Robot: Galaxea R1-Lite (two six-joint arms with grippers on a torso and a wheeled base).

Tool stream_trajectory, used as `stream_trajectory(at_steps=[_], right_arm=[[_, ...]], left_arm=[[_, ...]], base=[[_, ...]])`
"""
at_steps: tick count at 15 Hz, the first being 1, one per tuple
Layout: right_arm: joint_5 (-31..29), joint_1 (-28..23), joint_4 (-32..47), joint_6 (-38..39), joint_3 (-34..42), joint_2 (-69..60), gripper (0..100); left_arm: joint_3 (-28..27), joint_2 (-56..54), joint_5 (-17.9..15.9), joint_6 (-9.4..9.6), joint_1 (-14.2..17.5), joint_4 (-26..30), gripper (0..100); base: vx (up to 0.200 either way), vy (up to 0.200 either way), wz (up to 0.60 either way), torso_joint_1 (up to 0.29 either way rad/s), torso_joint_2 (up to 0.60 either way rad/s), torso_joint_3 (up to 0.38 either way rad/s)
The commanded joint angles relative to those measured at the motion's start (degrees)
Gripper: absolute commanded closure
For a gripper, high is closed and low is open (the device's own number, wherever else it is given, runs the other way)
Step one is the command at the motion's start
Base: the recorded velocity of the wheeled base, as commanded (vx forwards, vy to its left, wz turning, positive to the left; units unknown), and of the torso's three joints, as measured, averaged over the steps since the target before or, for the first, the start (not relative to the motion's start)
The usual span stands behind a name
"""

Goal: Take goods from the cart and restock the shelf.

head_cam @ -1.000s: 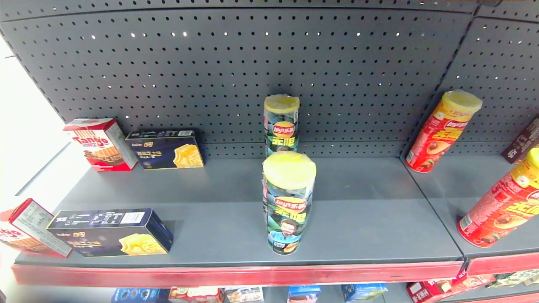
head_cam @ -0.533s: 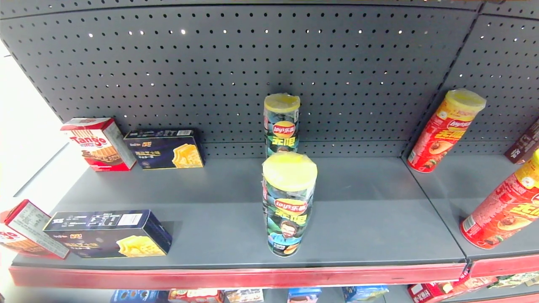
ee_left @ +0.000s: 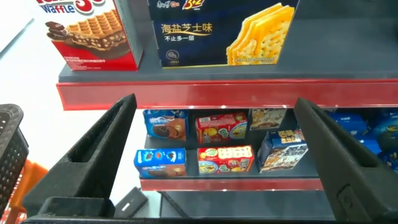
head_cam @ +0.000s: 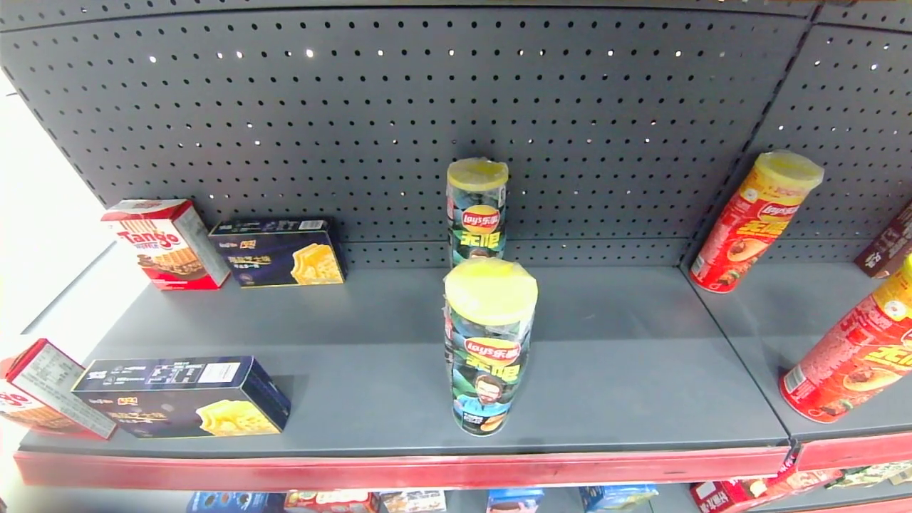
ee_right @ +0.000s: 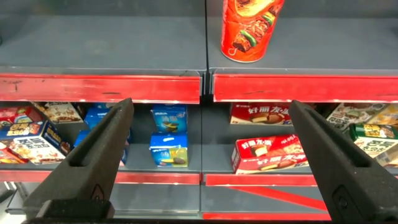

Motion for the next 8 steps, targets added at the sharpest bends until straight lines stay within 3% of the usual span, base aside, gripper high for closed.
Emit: stream_trajectory(at_steps=[1, 8], right_arm=[[0.02, 0.00, -0.01, -0.04, 0.01, 0.07, 0], [-0.07, 0.00, -0.01, 0.05, 0.01, 0.07, 0]], left_arm=[[0.01, 0.08, 0.04, 0.00, 0.01, 0.00, 0], [0.01, 0.08, 0.04, 0.00, 0.01, 0.00, 0]], base=[[0.000, 0.000, 0.00, 0.000, 0.00, 0.000], [0.000, 0.000, 0.00, 0.000, 0.00, 0.000]])
